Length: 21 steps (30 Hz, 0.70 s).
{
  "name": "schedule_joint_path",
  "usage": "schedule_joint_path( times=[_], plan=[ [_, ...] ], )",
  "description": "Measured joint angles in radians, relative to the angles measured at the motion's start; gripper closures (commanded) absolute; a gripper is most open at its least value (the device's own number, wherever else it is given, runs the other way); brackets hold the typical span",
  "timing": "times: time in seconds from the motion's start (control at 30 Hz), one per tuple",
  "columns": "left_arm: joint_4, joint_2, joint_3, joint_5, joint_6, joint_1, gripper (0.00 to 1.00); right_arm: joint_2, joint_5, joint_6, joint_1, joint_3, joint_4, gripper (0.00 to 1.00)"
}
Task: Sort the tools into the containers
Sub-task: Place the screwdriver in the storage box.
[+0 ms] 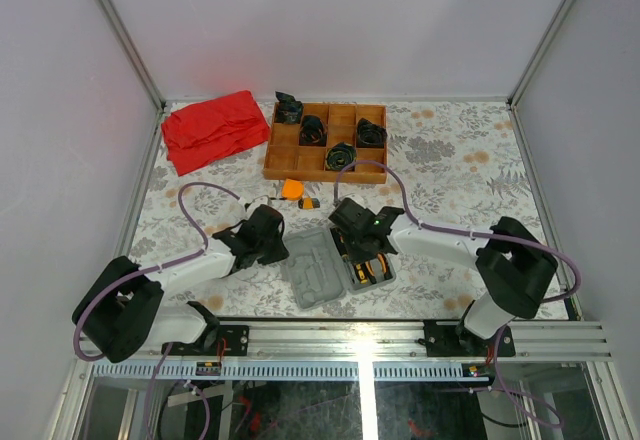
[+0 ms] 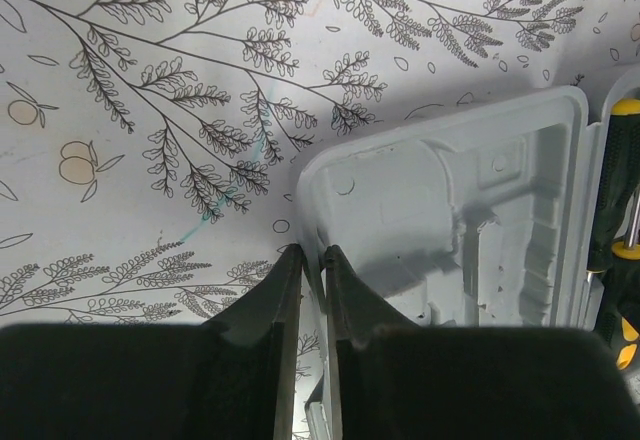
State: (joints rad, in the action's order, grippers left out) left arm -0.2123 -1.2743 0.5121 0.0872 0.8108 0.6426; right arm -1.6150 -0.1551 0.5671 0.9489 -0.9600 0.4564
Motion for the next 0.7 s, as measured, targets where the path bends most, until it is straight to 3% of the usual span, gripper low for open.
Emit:
schedule_joint_path(
  times=[0.43, 0.7],
  plan=[
    [-0.005, -0.016, 0.015, 0.027, -0.027, 0.019, 1.00, -0.071, 0.060, -0.023, -0.022, -0.053, 0.056, 0.99],
    [-0.003, -0.019, 0.016, 0.035, -0.032, 0.020, 1.00, -0.089, 0.087, -0.026, -0.033, -0.058, 0.063, 1.00]
  ],
)
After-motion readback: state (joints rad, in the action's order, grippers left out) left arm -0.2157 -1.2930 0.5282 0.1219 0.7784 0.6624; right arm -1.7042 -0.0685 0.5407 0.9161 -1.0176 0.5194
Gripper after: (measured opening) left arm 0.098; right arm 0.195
